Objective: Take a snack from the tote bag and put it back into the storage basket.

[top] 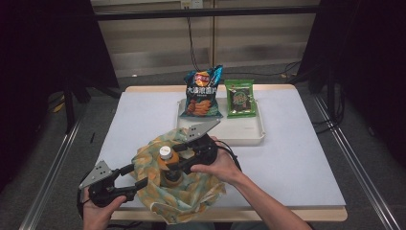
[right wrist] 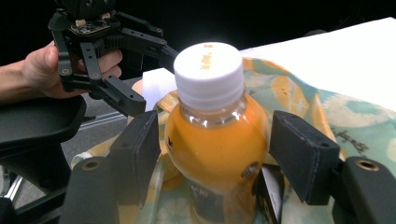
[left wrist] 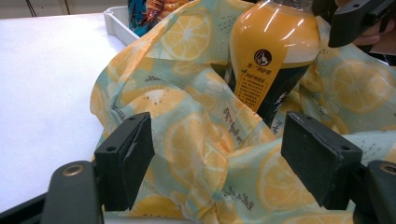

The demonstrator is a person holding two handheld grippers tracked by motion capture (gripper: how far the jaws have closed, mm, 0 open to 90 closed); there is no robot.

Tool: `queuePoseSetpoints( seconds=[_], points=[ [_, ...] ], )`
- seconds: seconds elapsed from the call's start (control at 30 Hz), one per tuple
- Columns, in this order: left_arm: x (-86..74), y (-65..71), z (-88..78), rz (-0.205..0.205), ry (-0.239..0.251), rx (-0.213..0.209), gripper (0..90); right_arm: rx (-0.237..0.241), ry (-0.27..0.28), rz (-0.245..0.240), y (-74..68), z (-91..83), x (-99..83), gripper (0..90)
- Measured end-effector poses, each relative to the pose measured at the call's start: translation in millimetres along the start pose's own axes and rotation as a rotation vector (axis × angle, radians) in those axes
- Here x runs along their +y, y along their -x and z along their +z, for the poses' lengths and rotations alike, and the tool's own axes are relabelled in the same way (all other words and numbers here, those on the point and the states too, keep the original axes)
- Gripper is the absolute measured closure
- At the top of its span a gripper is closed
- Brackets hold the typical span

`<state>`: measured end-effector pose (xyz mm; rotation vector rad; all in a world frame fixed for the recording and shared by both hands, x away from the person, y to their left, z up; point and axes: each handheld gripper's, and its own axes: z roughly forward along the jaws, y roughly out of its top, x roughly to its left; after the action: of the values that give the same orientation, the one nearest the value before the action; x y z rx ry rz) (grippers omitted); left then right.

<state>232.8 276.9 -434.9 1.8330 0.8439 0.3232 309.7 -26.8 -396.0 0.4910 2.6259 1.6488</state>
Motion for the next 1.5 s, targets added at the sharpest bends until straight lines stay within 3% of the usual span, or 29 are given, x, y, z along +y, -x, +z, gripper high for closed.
queuePoseSetpoints(
  seconds=[0.27, 0.6, 0.87, 1.23, 1.5],
  points=[
    [-0.7, -1.3, -0.1, 0.0, -0.002, 0.008, 23.3, 0.034, -0.032, 0.012, 6.4, 15.7, -2.4, 27.9],
    [-0.9, -1.8, -0.4, 0.001, -0.002, 0.01, 22.4, 0.029, -0.054, 0.004, 6.9, 26.4, -4.6, 25.7],
    [-1.0, -2.0, -0.7, -0.003, 0.001, 0.015, 21.4, 0.033, -0.078, -0.012, 5.9, 33.0, -6.7, 29.8],
    [-1.0, -1.9, -0.5, 0.002, 0.0, 0.015, 21.4, -0.005, -0.063, -0.007, 0.8, 31.4, -6.1, 30.8],
    [-0.8, -1.4, -0.1, 0.002, 0.0, 0.018, 19.9, -0.022, -0.027, 0.04, 0.7, 20.8, 1.0, 30.9]
  ],
)
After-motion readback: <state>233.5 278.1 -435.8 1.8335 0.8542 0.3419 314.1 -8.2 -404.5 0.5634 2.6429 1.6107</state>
